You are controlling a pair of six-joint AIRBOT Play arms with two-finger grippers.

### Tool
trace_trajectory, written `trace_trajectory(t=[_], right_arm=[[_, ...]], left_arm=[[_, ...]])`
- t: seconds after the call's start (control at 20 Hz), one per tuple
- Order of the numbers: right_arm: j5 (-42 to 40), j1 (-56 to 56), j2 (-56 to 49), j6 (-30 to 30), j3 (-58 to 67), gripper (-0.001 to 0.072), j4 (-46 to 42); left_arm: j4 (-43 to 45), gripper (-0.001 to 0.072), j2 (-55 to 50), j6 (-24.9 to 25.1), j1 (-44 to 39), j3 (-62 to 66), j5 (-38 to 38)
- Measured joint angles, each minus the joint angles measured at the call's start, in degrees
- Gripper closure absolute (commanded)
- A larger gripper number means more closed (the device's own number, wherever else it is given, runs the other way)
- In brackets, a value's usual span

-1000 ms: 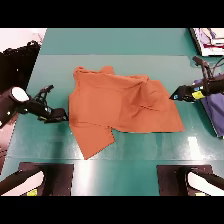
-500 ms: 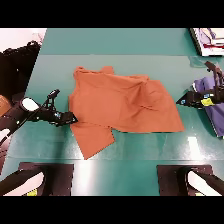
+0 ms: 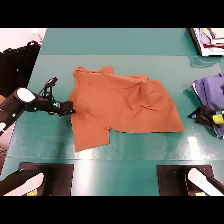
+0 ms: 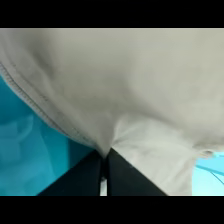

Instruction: Fold the shirts.

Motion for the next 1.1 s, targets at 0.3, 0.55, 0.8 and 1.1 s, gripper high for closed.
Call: trace_trajectory(t=[0.3, 0.55, 0.8, 1.1], right_arm=[[-5.33, -5.4, -5.88, -2.71, -9.88, 0.0283, 4.28], [-9.25, -1.33, -10.32, -4.0, -9.33, 0.0586, 8.48], [-10.34, 6.47, -11.67, -4.66, -4.44, 0.0691, 8.63], [-8.79, 12.63, -1.14, -4.94, 11.82, 0.0691, 9.38]], left_arm=[[-0.17, 0.0682, 0.0, 0.44, 0.0, 2.12, -0.15], [-0.17, 0.0683, 0.0, 0.57, 0.0, 2.4, 0.13], [0.24, 0.0683, 3.43, 0.48, -0.02, 3.34, -0.28], [7.02, 0.0683, 14.69, -0.26, -0.04, 17.81, -6.71]])
